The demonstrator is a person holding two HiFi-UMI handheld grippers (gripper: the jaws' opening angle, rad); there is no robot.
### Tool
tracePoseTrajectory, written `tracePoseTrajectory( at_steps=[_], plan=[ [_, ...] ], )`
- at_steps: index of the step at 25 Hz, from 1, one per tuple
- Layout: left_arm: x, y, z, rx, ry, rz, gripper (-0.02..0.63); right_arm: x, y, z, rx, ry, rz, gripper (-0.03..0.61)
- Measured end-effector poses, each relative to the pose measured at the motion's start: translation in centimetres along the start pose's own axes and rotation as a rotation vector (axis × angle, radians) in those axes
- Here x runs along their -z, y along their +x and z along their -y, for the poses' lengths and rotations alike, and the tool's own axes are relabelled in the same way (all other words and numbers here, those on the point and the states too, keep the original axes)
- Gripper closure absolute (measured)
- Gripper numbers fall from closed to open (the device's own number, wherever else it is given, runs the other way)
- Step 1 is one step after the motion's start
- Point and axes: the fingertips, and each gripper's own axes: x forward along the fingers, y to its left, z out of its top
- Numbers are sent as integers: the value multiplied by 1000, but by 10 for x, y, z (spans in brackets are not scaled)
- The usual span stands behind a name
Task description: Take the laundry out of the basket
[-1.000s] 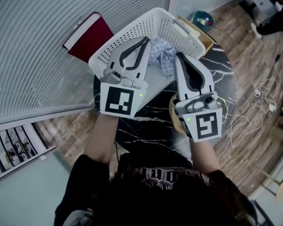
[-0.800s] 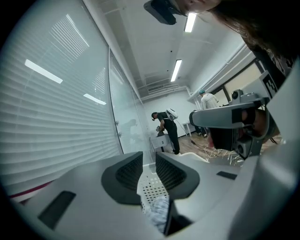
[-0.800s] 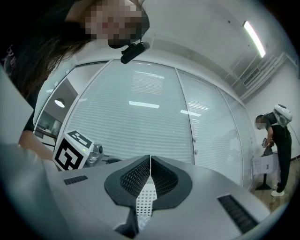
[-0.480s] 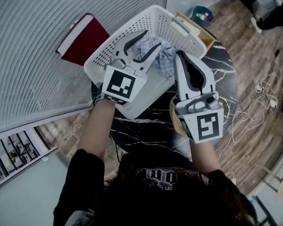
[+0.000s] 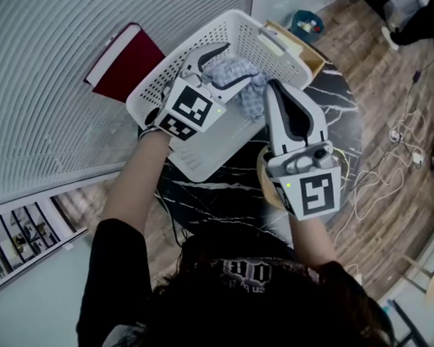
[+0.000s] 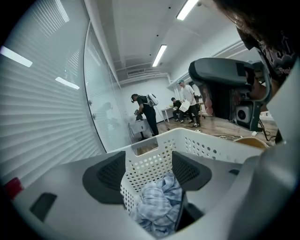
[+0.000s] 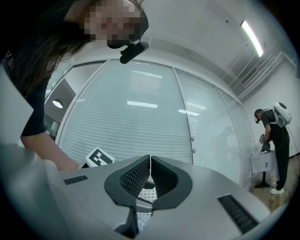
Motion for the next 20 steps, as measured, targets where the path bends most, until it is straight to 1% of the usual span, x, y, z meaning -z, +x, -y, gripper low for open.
tracePoseTrajectory(
  at_steps=[6, 9, 13, 15, 17, 20],
  plan=[
    [28, 21, 5, 75, -18, -92, 289, -2, -5, 0, 2, -2, -6, 551],
    [45, 31, 10, 120, 6, -162, 275, -3, -6, 1, 1, -2, -6, 549],
    [81, 49, 20, 188, 43, -281, 256, -4, -7, 1, 0, 0, -5, 551],
    [91, 55, 19, 199, 45, -327, 236, -4, -6, 1, -3, -3, -4, 549],
    [100, 61, 17, 203, 27, -356, 206, -4, -6, 2, -3, -4, -7, 549],
    [109, 66, 14, 207, 4, -391, 191, -3, -6, 5, 1, -7, -11, 550]
  ],
)
